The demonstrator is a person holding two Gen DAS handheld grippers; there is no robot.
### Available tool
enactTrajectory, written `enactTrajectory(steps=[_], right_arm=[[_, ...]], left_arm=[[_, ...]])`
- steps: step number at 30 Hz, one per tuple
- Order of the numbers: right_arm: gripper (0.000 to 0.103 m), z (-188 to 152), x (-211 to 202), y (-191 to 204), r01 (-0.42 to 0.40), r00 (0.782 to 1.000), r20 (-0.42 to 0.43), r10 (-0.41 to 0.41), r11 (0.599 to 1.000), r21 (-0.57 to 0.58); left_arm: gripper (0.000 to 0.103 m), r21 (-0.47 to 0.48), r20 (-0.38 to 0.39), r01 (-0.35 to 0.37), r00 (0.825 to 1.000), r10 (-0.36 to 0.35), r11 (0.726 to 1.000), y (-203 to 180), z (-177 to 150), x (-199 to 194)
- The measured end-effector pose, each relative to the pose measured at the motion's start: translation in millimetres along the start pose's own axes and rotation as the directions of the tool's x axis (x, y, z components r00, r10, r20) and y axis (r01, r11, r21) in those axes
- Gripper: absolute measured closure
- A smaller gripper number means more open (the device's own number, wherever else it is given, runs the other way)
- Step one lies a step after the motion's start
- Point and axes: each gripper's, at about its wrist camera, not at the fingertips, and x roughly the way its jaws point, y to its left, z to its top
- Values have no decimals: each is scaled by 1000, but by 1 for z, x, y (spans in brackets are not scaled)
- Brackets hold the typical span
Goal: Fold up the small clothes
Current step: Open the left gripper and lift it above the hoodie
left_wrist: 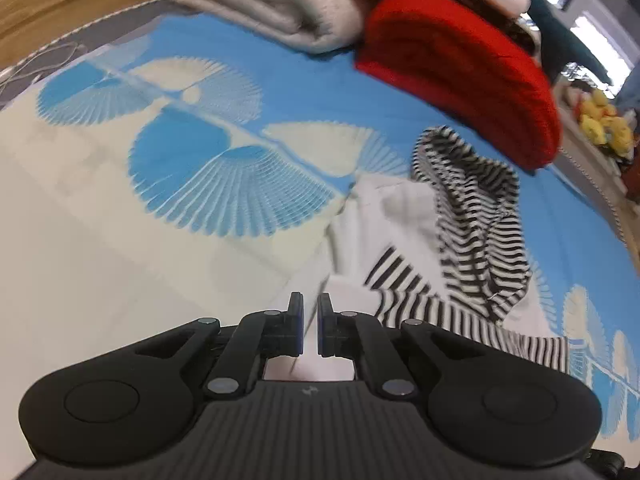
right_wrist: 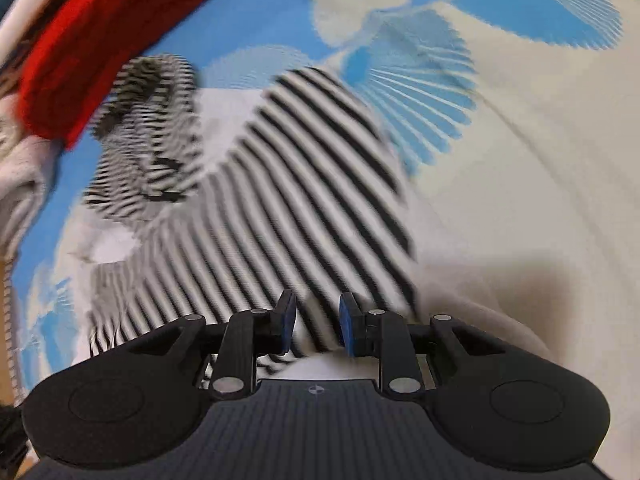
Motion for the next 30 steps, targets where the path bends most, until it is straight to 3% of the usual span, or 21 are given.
enactTrajectory(steps=[2,5,7,10,11,14,16,21,23,26,30], right_arm=[[78,0,2,-6,18,1000,-9,-18,1000,22],[78,0,-2,-3,4,1000,1,-4,1000,28],[78,1,-4,3,-17,1000,21,17,1000,15],[77,3,2,2,-11,1000,18,11,1000,23],[77,3,7,-1,1,1000,7,-2,999,37],[77,1,9,-5,26,1000,-4,-26,998,56],[75,1,2,8,38,999,38,-37,999,-10],[71,-8,-9,53,-66,990,111,89,977,-201],[68,-16,0,67,-76,991,90,103,962,-262],[68,-23,31,67,-60,998,-39,53,970,-235],[69,-25,26,74,-24,1000,-17,20,964,-264]], left_arm=[[88,74,-37,60,998,-58,995,-8,0,10],[86,120,-126,114,987,-99,986,-18,-10,34],[86,120,-176,99,981,-76,988,-14,-18,53],[89,73,-250,16,968,3,997,6,-38,84],[89,31,-228,17,974,-9,999,14,-41,83],[86,14,-217,-42,975,44,999,8,-32,69],[83,-23,-170,-3,985,-1,1000,2,-26,54],[78,-26,-115,42,992,-45,999,-19,-18,35],[77,-19,-128,56,990,-58,998,-24,-18,37],[77,-27,-165,93,982,-97,995,-29,-17,37],[74,17,-166,129,978,-124,992,-35,-13,34]])
